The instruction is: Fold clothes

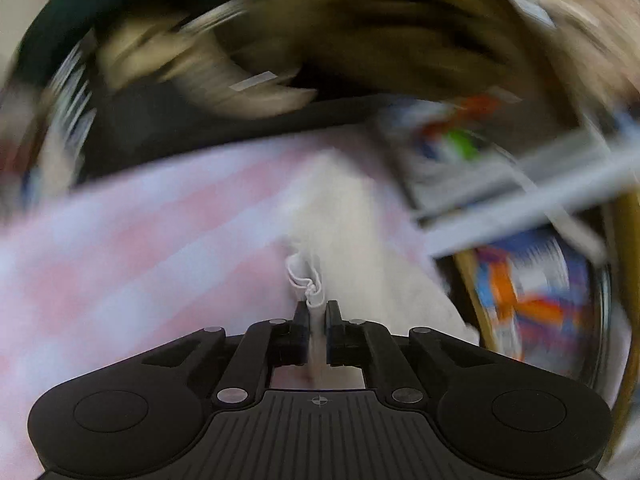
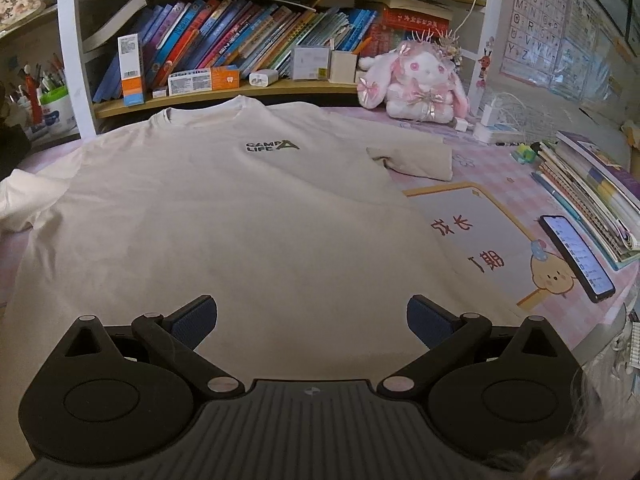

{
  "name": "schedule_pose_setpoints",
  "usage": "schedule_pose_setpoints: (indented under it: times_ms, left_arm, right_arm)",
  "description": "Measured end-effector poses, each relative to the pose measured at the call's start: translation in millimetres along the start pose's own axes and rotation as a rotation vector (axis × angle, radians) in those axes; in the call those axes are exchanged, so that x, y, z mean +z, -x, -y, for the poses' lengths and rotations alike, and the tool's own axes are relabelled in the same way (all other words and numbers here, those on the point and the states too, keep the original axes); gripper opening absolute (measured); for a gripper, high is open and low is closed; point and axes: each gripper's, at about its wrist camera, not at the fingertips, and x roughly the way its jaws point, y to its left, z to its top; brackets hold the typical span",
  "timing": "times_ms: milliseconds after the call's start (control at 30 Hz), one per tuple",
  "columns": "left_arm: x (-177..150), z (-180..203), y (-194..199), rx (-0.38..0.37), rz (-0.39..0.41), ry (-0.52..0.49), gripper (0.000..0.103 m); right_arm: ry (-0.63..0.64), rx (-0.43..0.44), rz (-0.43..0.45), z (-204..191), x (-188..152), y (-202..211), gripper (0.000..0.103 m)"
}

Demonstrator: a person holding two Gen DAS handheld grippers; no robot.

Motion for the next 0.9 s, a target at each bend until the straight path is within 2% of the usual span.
schedule_pose_setpoints:
  times_ms: [67, 200, 267, 300, 333, 433, 500, 633, 700, 733, 833, 867, 900]
  left_arm:
    - [-9, 55, 5, -0.074, 0.001, -0.317, 0.005]
    - [-105, 158, -4, -0.172, -0.187, -1.214, 0.009]
    - [-157, 171, -17, -0.133, -0.298, -1.512, 0.017]
    - [-174, 169, -26, -0.08, -0.335, -1.579, 0.017]
    - [-176, 167, -27, -0.07, -0.312, -1.566, 0.018]
    - [-152, 162, -19, -0.132, -0.309, -1.339, 0.038]
    - [-135, 155, -13, -0.176, -0.27, -1.225, 0.057]
    - [-99, 146, -20, -0.149, -0.19, -0.923, 0.058]
    - [-75, 140, -40, -0.147, -0.189, -0.724, 0.058]
    - [-68, 138, -48, -0.142, -0.194, -0.666, 0.058]
    - [-67, 150, -82, -0.051, -0.215, -0.657, 0.057]
    - [-68, 156, -89, -0.057, -0.226, -0.623, 0.052]
    - [-69, 162, -94, -0.071, -0.238, -0.581, 0.052]
  right_arm:
    - [-0.017, -0.004, -0.002, 7, -1, -1, 0.102]
    - [-0.052, -0.011, -0.007, 20, -2, -4, 0.102]
    - [-0.07, -0.015, -0.009, 27, -3, -6, 0.102]
    - [-0.078, -0.016, -0.01, 30, -4, -6, 0.102]
    - [-0.084, -0.014, -0.01, 33, -3, -7, 0.102]
    - [-0.076, 0.004, -0.008, 38, -4, -8, 0.102]
    - [-0.079, 0.01, -0.022, 42, -5, -12, 0.102]
    - [-0.09, 0.014, -0.045, 50, -6, -19, 0.102]
    - [-0.085, 0.021, -0.051, 52, -7, -21, 0.102]
    - [-0.08, 0.024, -0.054, 53, -7, -21, 0.102]
    - [-0.077, 0.023, -0.061, 58, -9, -21, 0.102]
    - [-0.078, 0.02, -0.064, 61, -10, -22, 0.102]
    - [-0.082, 0.015, -0.068, 63, -11, -22, 0.102]
